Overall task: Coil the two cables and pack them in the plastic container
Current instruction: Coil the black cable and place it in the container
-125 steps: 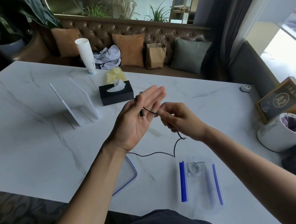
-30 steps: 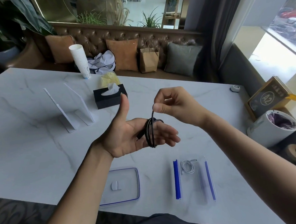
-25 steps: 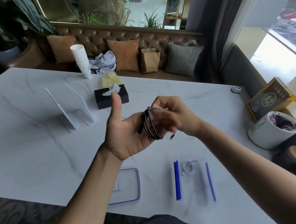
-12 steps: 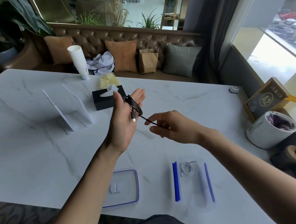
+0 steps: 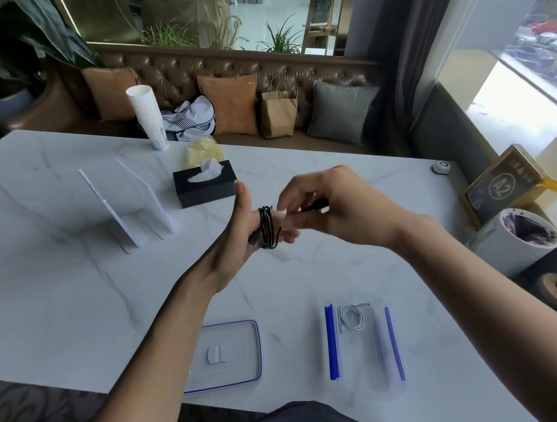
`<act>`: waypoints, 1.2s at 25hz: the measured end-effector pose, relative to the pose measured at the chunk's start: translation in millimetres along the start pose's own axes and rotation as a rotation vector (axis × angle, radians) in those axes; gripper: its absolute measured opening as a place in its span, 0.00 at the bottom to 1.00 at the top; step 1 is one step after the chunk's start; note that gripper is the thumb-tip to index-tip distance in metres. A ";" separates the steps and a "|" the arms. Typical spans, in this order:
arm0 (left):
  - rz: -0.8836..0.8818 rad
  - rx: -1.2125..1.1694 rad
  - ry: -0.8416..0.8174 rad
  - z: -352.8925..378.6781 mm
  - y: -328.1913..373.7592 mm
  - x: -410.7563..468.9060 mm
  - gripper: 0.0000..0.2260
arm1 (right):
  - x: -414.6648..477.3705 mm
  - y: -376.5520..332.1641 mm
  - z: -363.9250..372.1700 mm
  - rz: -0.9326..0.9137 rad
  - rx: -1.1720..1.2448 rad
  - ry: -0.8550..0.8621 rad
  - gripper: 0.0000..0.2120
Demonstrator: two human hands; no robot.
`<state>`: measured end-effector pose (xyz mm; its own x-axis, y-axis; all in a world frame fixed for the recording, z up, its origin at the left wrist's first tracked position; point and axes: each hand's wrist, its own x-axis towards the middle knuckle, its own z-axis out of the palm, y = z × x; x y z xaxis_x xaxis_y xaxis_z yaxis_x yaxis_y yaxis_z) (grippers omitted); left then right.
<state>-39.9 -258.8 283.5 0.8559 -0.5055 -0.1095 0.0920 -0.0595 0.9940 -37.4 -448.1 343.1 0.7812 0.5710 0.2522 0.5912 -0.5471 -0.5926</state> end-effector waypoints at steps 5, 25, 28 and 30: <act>-0.019 0.008 -0.102 14.5 11.3 -4.1 0.44 | 12.2 4.0 3.9 0.074 0.251 0.176 0.13; 0.232 0.151 0.409 33.9 -2.1 11.3 0.23 | 7.6 18.1 36.3 0.330 0.602 0.469 0.08; 0.264 0.156 0.349 33.7 -3.6 12.6 0.17 | 7.0 22.0 34.6 0.393 0.722 0.480 0.07; 0.293 0.178 0.371 35.6 -3.9 13.8 0.15 | 5.9 23.0 33.1 0.427 0.854 0.473 0.05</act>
<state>-46.6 -296.2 278.0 0.9589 -0.1847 0.2155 -0.2401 -0.1227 0.9630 -25.9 -437.0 305.7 0.9975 0.0372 0.0599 0.0572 0.0695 -0.9959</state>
